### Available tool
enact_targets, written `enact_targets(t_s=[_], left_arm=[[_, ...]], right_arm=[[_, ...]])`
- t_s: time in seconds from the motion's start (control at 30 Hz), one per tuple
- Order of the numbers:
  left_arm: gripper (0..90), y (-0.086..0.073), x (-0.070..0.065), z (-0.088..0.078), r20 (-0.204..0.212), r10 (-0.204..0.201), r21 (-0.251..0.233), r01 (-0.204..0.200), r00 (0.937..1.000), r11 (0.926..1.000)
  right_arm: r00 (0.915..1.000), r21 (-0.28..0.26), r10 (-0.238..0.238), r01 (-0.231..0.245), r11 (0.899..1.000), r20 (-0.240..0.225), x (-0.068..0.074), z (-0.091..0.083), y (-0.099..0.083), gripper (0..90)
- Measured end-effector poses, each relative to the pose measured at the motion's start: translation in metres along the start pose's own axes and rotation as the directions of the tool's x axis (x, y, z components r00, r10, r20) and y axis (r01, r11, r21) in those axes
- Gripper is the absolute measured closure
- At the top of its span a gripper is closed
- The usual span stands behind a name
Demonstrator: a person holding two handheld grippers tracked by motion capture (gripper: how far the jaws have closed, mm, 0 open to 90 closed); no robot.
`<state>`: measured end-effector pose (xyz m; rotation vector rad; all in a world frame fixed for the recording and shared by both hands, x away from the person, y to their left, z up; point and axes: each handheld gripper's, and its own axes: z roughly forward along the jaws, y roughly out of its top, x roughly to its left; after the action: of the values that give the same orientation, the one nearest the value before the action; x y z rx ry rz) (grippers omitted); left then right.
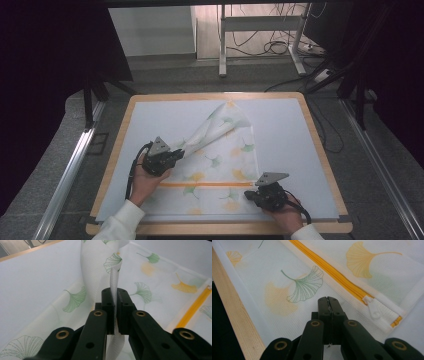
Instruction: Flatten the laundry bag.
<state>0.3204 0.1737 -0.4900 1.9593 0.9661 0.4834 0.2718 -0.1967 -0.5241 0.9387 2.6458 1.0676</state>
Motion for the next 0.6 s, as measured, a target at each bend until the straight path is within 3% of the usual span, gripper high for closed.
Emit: enact_targets(t_s=[0.37, 0.6], left_arm=[[86.3, 0.004, 0.025, 0.006, -0.019, -0.021, -0.004, 0.021, 0.9996, 0.9998], [86.2, 0.009, 0.035, 0.008, -0.046, 0.003, 0.008, -0.003, 0.9990, 1.0000]], right_arm=[[0.9998, -0.002, 0.012, -0.012, 1.000, -0.015, -0.002, 0.000, 0.000, 89.2], [0.9998, -0.005, 0.014, -0.015, 1.000, -0.015, -0.002, 0.000, -0.001, 89.2]])
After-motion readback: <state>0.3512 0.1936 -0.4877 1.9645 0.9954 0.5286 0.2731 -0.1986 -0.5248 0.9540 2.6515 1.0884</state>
